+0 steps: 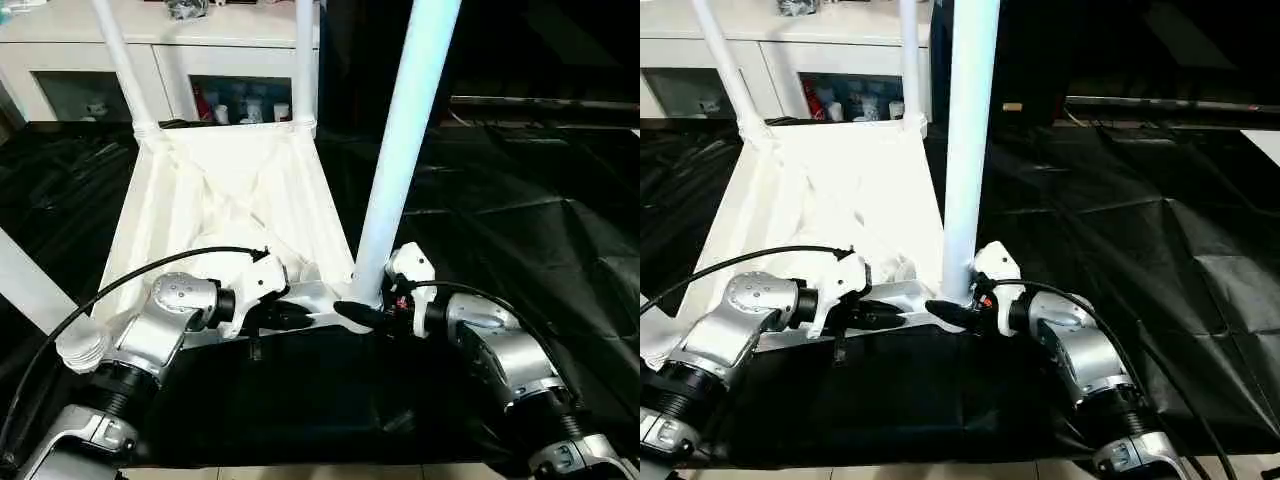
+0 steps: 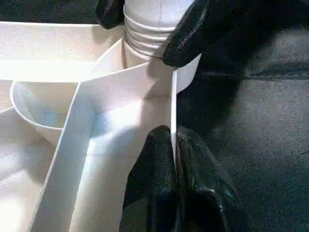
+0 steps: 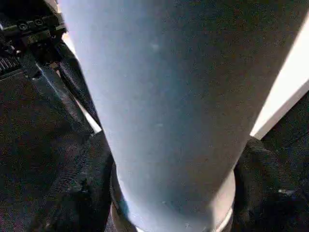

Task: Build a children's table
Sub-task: Rotate leg to tighten

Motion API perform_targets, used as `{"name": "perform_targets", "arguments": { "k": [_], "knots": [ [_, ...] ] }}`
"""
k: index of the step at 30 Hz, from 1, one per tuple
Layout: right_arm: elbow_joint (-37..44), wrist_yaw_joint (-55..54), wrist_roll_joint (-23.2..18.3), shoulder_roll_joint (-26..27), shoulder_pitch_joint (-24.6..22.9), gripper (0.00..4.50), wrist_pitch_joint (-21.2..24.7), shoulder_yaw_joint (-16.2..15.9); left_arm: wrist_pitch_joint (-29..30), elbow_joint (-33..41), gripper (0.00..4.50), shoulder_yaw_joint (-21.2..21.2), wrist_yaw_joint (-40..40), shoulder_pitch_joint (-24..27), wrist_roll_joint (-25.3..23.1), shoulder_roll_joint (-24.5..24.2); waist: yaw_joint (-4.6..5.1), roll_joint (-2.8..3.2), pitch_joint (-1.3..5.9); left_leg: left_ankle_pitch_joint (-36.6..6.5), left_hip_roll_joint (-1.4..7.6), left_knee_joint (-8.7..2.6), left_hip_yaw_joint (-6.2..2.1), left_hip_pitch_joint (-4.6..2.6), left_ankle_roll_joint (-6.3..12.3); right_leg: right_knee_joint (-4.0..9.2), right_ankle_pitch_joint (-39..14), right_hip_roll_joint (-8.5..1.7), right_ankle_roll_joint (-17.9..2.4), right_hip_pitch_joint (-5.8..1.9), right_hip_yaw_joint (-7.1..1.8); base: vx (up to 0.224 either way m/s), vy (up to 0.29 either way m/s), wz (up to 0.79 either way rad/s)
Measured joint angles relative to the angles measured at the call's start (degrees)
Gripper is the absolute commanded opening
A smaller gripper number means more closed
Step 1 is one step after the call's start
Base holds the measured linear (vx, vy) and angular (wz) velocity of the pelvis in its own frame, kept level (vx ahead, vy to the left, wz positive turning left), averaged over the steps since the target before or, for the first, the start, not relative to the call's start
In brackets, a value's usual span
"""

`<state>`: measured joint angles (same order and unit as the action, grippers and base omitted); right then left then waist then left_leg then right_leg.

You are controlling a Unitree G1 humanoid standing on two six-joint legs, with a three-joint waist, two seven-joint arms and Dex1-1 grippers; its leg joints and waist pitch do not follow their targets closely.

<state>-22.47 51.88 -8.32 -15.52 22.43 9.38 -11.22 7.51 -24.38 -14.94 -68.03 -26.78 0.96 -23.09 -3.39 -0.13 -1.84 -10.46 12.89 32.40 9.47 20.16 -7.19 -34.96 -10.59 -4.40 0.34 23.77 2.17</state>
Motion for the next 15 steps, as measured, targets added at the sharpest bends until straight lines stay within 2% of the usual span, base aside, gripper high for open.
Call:
{"name": "perform_targets", "arguments": {
  "k": [7, 15],
  "knots": [
    [-0.4, -1.9, 0.0, 0.9, 0.0, 2.74, 0.0, 0.2, 0.2, -0.2, 0.0, 0.1, 1.1, 0.0, -0.1, 0.2, 0.02, -0.01, 0.0, 0.0, 0.0, 0.02, 0.01, -0.02, 0.0, -0.02, 0.0, 0.0, 0.0, -0.01, -0.01, 0.0, 0.0, 0.0],
    [-4.3, -21.2, 2.4, 9.0, 0.4, 2.73, -0.6, 5.1, 0.9, -6.7, 0.0, 0.1, 10.9, -4.4, -3.4, 6.5, 0.07, 0.15, 0.11, 0.0, -0.02, 0.08, 0.07, -0.22, -0.01, -0.05, -0.1, -0.04, 0.2, -0.16, -0.09, 0.0, 0.0, 0.0]
  ]
}}
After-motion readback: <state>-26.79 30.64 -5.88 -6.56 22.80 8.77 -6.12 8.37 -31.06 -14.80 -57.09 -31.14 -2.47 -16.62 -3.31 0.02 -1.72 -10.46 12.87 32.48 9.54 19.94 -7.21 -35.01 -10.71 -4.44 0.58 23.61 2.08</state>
